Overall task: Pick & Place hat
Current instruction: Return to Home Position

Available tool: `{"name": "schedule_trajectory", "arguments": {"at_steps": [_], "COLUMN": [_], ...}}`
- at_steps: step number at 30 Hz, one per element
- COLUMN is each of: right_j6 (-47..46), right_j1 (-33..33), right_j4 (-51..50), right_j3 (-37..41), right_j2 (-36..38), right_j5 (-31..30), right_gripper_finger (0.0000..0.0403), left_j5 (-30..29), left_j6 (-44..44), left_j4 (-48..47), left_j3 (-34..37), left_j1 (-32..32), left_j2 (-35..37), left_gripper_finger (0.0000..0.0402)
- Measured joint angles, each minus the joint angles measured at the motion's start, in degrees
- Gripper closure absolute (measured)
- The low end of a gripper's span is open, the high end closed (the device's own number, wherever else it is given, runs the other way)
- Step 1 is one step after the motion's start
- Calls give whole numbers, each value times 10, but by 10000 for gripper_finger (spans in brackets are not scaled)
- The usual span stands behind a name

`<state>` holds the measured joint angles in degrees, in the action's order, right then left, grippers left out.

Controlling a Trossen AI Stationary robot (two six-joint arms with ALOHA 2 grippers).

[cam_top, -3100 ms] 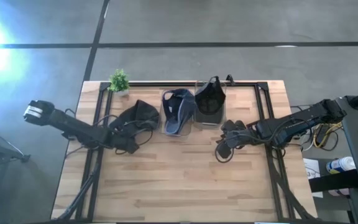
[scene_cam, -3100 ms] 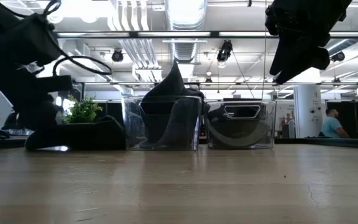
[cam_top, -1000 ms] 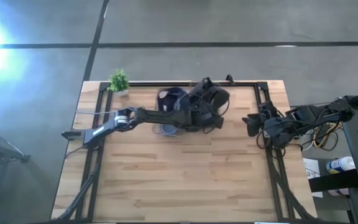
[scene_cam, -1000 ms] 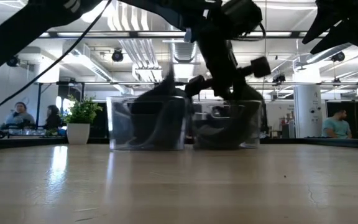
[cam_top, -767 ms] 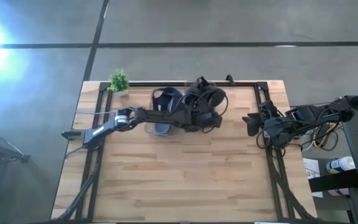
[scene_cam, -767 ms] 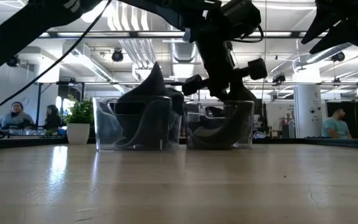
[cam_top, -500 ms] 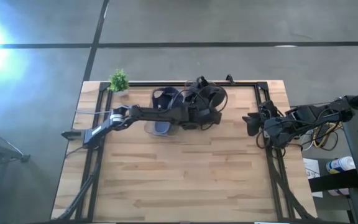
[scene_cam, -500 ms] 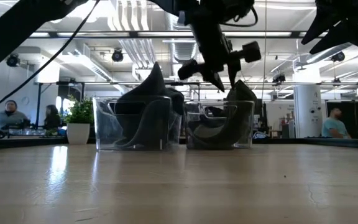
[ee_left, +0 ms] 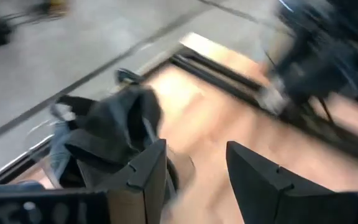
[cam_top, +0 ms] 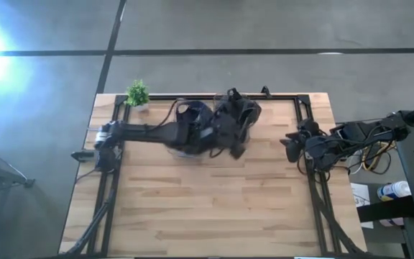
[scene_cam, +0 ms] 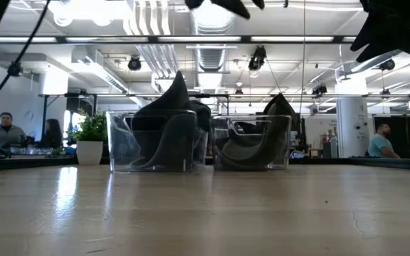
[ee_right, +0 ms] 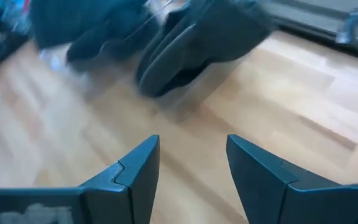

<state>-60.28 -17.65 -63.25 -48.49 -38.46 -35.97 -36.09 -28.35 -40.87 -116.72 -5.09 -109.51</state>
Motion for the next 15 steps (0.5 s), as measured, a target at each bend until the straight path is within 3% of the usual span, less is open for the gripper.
{"name": "schedule_trajectory", "arguments": {"at_steps": [5,11,15], "right_j6": [31,-44,13], "right_j1": [0,0,0], "right_j4": [8,42,136], "right_j3": [0,-6,-6], "right_j2": [0,1,2], "right_j5": [36,28,48], "right_gripper_finger": [220,220,220], "left_j5": [51,58,78], "left_j6": [51,-10,-38], "left_j4": [5,83,157], "left_j3": [94,316,460], "left_j1": [-43,-60,-68], "left_j2": [86,204,317], "left_gripper_finger": [241,241,241]}}
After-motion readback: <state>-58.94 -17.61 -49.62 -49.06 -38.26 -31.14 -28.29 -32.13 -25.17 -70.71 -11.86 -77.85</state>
